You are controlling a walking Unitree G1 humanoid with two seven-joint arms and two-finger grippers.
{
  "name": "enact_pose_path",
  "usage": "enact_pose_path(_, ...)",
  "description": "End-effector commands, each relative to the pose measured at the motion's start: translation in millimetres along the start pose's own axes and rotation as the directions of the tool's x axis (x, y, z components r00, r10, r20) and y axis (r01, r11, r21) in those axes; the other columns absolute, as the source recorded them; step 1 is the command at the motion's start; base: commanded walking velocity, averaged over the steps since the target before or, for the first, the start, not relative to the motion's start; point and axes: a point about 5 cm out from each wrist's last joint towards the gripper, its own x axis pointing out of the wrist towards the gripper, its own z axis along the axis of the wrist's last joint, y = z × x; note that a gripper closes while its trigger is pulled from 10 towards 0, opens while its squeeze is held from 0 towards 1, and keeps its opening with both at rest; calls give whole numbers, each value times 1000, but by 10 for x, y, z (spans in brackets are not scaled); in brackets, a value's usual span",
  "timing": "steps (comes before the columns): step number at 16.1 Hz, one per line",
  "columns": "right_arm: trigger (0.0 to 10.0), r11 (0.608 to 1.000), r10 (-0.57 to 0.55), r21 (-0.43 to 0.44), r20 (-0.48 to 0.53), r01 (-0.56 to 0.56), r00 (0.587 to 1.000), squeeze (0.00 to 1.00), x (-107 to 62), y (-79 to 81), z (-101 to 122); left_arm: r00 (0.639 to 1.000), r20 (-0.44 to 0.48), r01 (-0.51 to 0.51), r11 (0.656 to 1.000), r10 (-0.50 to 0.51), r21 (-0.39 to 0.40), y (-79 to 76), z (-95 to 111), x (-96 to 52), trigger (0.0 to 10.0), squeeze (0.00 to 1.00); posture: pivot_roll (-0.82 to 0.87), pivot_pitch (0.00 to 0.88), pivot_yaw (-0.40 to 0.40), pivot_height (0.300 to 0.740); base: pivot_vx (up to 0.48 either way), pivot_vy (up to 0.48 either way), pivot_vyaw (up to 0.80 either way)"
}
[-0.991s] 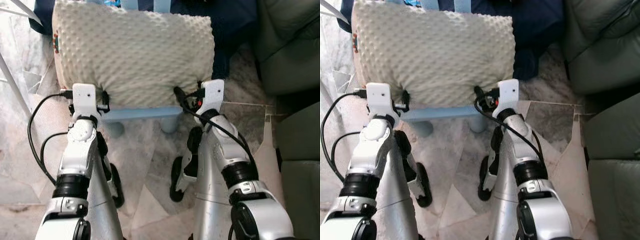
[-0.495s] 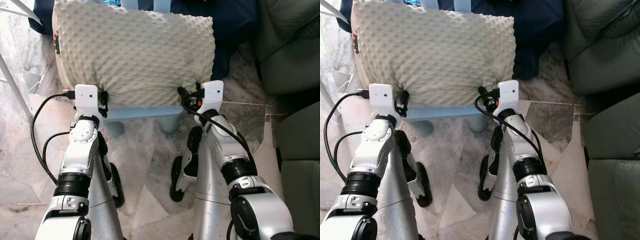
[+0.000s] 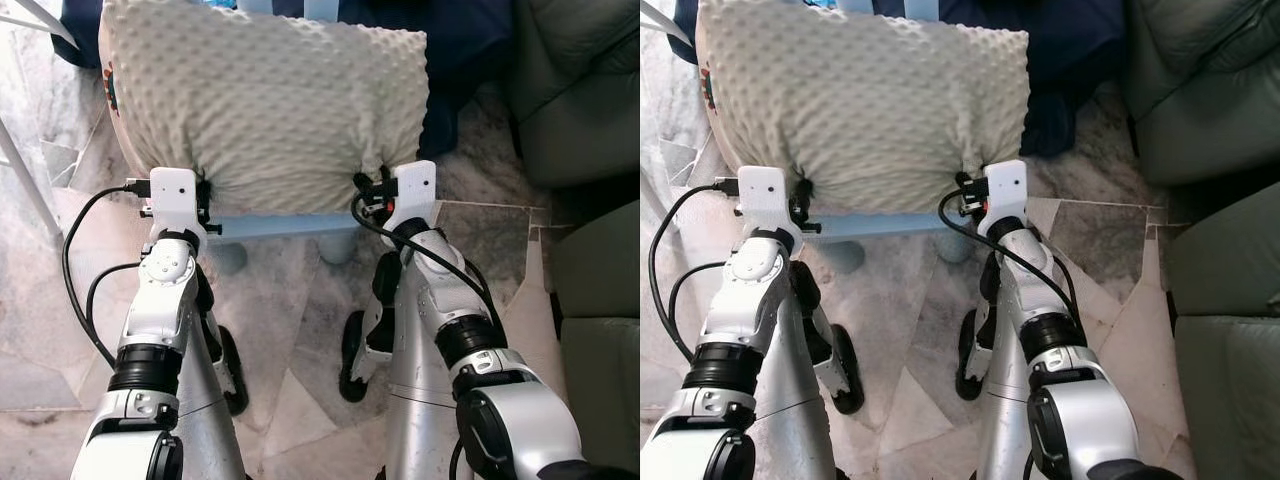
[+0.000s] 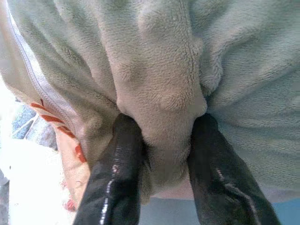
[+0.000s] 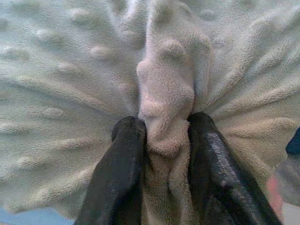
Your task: Move the pillow to the sofa
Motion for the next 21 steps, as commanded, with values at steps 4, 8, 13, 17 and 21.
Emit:
enact_pose_path(4, 0, 999, 54, 7, -101, -54, 993, 0, -56, 141, -235, 993, -90, 72, 997, -72, -4, -193, -203, 13, 0, 0, 5, 456, -53, 475, 0, 0, 0)
enact_pose_path(8, 0, 999, 34, 37, -91, -31, 995, 0, -48, 198, -263, 994, -81, 76, 997, -76, 3, -192, -251, 17, 0, 0, 19, 340, -47, 475, 0, 0, 0)
enact_pose_path(13, 0, 997, 71, -35, -110, -75, 991, 0, -378, 96, -482, 999, -13, 54, 997, -53, 54, -107, -323, -196, 0, 0, 30, 190, -50, 475, 0, 0, 0)
enact_pose_path(17, 0, 976, 116, -184, -9, -116, 993, 0, -783, 139, -456, 998, 60, -1, 996, -5, 95, 110, -364, -587, 0, 0, 44, 79, -60, 475, 0, 0, 0)
enact_pose_path(21, 0, 985, -96, -139, 47, 101, 994, 0, -925, 38, -371, 997, 82, -10, 997, 4, 74, 144, -374, -886, 0, 0, 72, 33, -47, 475, 0, 0, 0)
